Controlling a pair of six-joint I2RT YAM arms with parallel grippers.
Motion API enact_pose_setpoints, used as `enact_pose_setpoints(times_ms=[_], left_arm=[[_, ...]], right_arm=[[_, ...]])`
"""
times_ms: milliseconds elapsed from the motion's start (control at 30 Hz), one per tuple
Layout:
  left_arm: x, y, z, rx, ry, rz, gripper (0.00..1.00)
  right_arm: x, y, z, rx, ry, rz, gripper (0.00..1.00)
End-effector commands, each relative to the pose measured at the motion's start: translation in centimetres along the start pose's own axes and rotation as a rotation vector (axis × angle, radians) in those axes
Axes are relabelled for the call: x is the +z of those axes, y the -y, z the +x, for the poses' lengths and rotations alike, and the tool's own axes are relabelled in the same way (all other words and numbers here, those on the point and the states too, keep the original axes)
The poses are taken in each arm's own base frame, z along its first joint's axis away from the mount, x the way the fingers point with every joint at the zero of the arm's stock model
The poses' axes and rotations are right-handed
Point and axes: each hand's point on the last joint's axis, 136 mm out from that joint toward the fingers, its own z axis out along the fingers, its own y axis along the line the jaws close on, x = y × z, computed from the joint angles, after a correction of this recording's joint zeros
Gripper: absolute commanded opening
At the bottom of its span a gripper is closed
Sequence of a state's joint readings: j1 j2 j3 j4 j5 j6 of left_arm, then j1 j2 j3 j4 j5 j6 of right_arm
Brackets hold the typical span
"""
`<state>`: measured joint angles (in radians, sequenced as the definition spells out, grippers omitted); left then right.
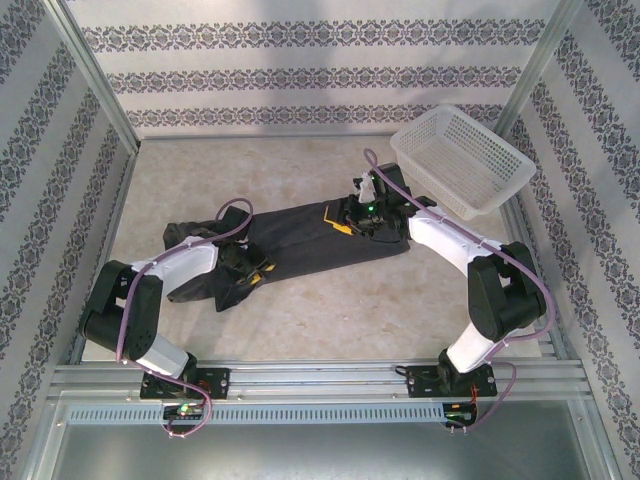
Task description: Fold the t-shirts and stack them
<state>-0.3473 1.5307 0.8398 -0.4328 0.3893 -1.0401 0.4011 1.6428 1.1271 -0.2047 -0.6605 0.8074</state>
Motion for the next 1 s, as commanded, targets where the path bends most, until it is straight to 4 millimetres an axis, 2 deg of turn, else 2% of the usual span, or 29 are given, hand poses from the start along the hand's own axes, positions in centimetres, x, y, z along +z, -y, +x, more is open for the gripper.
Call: enact_pose_setpoints(times_ms=[0, 67, 200, 333, 533, 667, 767, 967], left_arm=[[-1.3, 2.0, 0.9, -0.024, -0.028, 0.071, 0.39], [-2.2, 2.1, 0.6, -0.011, 0.005, 0.068, 0.39], [-3.6, 0.6, -0.5, 0.002, 0.076, -0.011, 0.35], [-3.3, 0.5, -0.6, -0.036, 0.076, 0.001, 0.33], [-2.5, 1.8, 1.5, -0.086, -0.031, 0.078, 0.32], [-2.7, 1.0, 3.6, -0.075, -0.102, 0.053, 0.32], [-3.4, 0.4, 4.5, -0.041, -0.115, 0.063, 0.34], [-5.5, 0.8, 4.5, 0.064, -0.072, 0.122, 0.36]], right_arm=[[-0.2, 0.0, 0.2, 0.003, -0.005, -0.013, 0.43], [-0.2, 0.0, 0.3, 0.0, -0.005, -0.015, 0.43], [0.0, 0.2, 0.3, 0.005, -0.008, -0.014, 0.43], [0.1, 0.1, 0.3, 0.005, -0.01, -0.017, 0.43], [0.2, 0.0, 0.4, 0.004, -0.014, -0.015, 0.43], [0.2, 0.2, 0.5, 0.006, -0.015, -0.011, 0.43], [0.3, 0.1, 0.4, 0.002, -0.014, -0.013, 0.43], [0.6, -0.3, 0.7, -0.018, -0.018, -0.026, 0.43]])
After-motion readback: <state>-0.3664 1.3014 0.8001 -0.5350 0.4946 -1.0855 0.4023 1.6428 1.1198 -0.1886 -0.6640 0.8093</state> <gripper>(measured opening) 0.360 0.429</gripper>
